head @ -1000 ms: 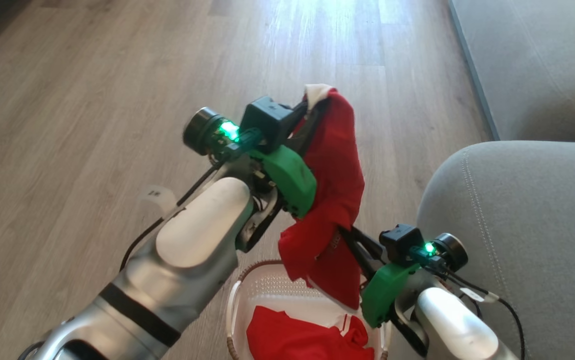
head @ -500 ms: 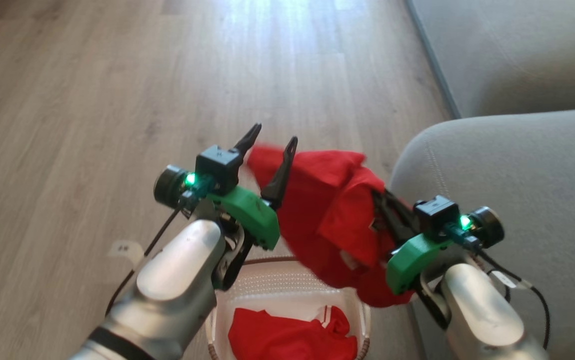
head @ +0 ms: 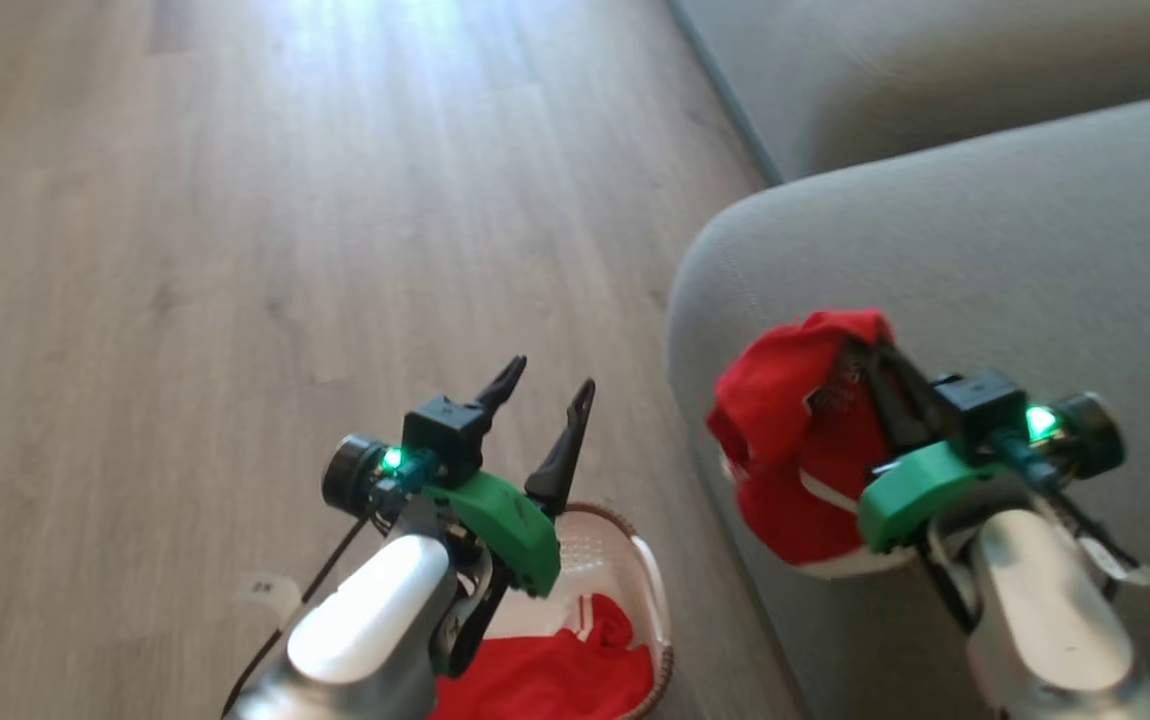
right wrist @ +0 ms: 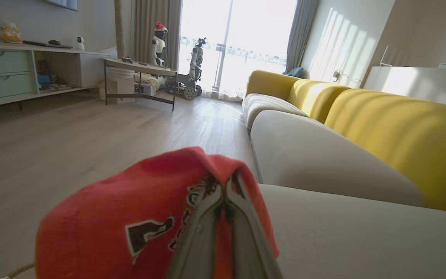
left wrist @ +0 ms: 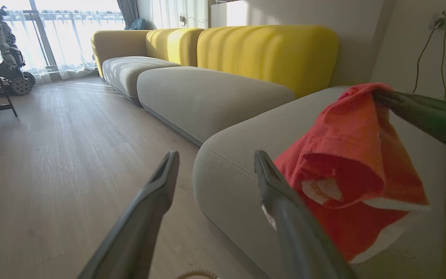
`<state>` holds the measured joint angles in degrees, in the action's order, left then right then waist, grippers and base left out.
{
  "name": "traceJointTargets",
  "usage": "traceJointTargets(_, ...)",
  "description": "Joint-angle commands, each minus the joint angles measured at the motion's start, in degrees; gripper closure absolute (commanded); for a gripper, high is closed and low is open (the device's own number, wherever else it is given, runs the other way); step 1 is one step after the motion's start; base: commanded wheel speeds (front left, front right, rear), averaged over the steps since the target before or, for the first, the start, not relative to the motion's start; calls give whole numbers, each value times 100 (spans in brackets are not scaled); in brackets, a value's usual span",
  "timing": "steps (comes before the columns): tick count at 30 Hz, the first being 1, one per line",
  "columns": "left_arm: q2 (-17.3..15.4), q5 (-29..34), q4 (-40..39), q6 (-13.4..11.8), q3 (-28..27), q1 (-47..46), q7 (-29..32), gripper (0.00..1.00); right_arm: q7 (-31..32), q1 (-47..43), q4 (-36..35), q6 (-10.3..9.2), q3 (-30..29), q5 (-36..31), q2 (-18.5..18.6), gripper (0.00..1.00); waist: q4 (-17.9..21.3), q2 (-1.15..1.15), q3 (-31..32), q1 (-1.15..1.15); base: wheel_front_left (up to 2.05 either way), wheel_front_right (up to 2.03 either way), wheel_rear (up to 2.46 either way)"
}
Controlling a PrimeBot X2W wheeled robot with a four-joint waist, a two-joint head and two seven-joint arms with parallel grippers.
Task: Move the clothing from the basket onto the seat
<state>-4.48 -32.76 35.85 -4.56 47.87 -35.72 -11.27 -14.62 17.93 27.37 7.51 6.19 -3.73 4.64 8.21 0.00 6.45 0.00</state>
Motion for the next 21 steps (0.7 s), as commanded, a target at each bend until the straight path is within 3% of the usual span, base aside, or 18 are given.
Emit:
traceJointTargets(1,-115,-64,-153,-5,-133,-162,-59,0,-38,177,-320,-2,2,-47,79,100,361,0,-85,0,0,0,0)
traceJointTargets(14,-4,-91,-249,-4,68,182,-225,0,-38,178,-745,-2,-309,-39,302,100,1389,0,-326,0,0,0,0)
traceJointTargets(21,48,-79,-231,11,156,155,-260,0,-38,194,-735,-2,-452,188,262,100,1356,0,-396,0,0,0,0)
